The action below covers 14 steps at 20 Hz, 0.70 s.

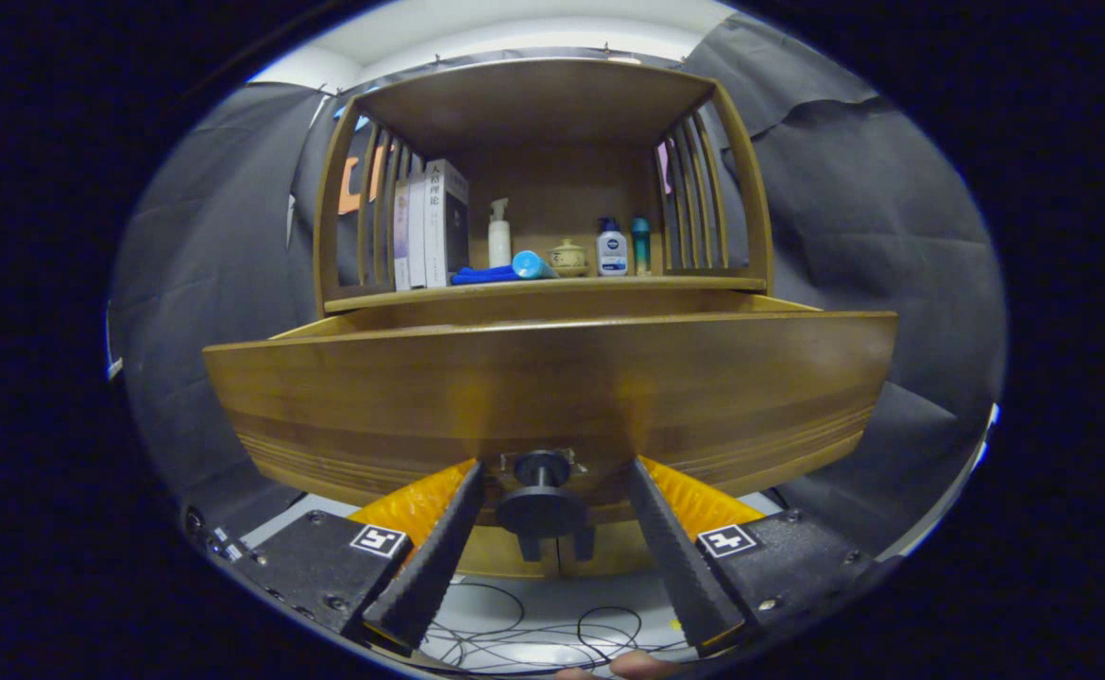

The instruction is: Pull open the drawer, take out the items inside it, and place them on the countertop above the cabinet.

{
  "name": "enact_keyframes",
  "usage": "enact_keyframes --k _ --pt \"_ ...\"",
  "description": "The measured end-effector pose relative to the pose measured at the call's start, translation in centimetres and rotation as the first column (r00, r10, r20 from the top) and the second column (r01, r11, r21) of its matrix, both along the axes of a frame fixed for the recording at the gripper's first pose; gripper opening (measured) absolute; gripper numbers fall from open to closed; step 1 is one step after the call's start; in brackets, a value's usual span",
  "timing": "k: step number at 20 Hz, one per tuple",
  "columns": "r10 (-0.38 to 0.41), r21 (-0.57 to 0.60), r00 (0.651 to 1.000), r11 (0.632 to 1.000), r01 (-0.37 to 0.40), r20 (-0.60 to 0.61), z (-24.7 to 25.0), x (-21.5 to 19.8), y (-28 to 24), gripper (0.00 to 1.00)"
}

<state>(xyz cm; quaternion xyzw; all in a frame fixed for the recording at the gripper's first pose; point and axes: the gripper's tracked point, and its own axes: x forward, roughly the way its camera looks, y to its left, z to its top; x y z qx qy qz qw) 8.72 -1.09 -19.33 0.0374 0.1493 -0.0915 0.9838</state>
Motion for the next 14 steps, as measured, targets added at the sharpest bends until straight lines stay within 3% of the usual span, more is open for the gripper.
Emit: enact_keyframes --k 14 --pt "-0.001 -0.008 1.0 1.0 0.002 0.028 0.5 6.9 -0.7 0.98"
